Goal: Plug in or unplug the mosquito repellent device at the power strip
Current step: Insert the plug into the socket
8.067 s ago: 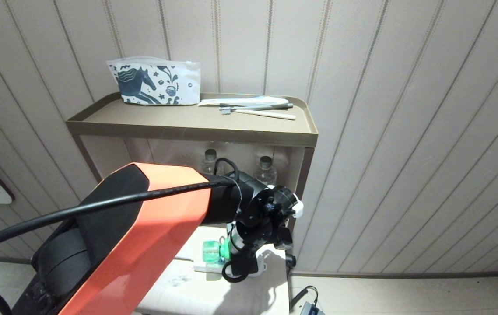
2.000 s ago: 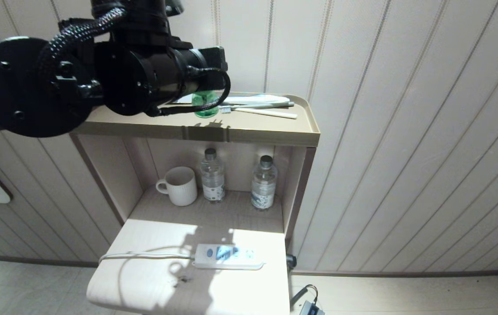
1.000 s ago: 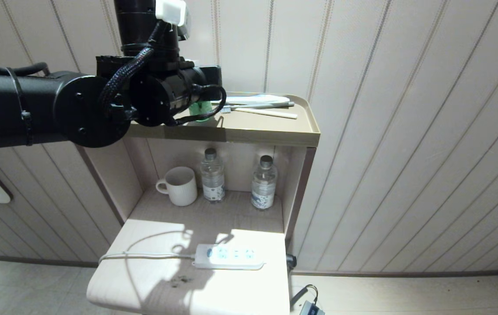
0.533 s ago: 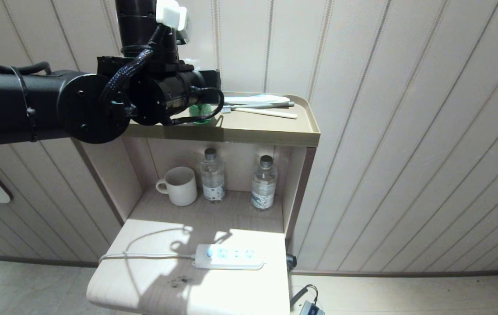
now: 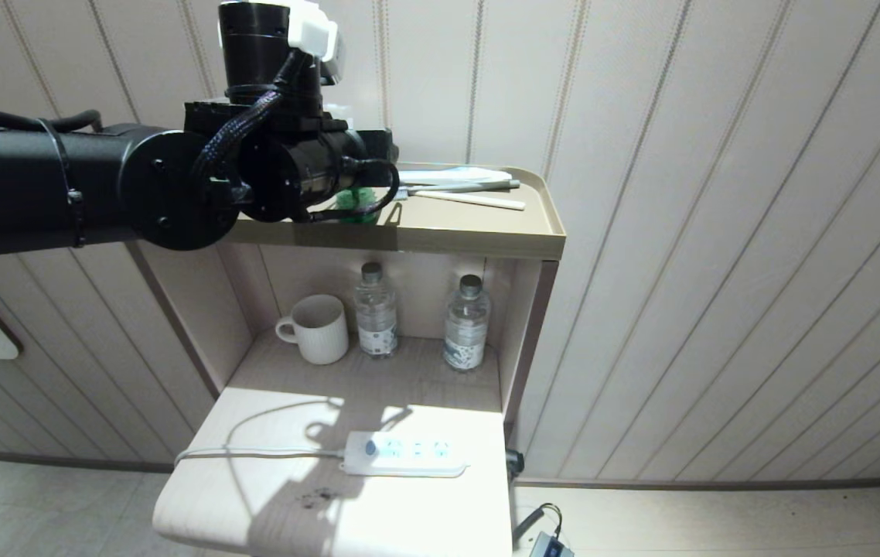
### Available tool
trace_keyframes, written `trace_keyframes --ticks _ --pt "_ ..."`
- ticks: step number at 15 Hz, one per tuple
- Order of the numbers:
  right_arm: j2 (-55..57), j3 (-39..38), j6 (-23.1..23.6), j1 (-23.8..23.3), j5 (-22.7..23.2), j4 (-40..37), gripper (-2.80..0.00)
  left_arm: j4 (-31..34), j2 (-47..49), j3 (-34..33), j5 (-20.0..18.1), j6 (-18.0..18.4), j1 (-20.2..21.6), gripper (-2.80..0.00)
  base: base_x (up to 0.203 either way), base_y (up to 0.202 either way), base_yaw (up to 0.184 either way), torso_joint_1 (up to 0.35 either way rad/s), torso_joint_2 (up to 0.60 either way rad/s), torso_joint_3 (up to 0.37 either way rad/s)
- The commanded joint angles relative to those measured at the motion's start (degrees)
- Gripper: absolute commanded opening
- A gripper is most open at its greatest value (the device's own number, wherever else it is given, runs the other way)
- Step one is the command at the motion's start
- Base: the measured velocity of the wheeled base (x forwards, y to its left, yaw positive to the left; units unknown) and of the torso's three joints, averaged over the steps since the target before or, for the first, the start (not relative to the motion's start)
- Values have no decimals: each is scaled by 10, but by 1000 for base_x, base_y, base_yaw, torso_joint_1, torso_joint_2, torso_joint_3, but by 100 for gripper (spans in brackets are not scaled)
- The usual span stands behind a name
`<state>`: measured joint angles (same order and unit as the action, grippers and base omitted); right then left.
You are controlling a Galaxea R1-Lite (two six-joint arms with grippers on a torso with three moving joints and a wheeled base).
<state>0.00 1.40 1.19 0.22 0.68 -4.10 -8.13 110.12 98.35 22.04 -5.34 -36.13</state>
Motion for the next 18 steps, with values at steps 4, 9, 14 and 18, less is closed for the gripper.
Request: trace_keyframes --ticks 4,9,14,18 --pt "0 0 0 0 0 0 -280 -3 -7 -2 2 -3 0 0 0 0 0 0 0 0" --pt "0 0 0 0 0 0 -280 -21 -29 -37 -31 -24 1 0 0 0 0 0 0 0" --pt "0 0 0 0 0 0 -280 -107 -30 -87 -40 26 2 0 0 0 0 0 0 0" --pt "0 0 0 0 0 0 -280 -149 -31 -118 -40 72 6 0 0 0 0 0 0 0"
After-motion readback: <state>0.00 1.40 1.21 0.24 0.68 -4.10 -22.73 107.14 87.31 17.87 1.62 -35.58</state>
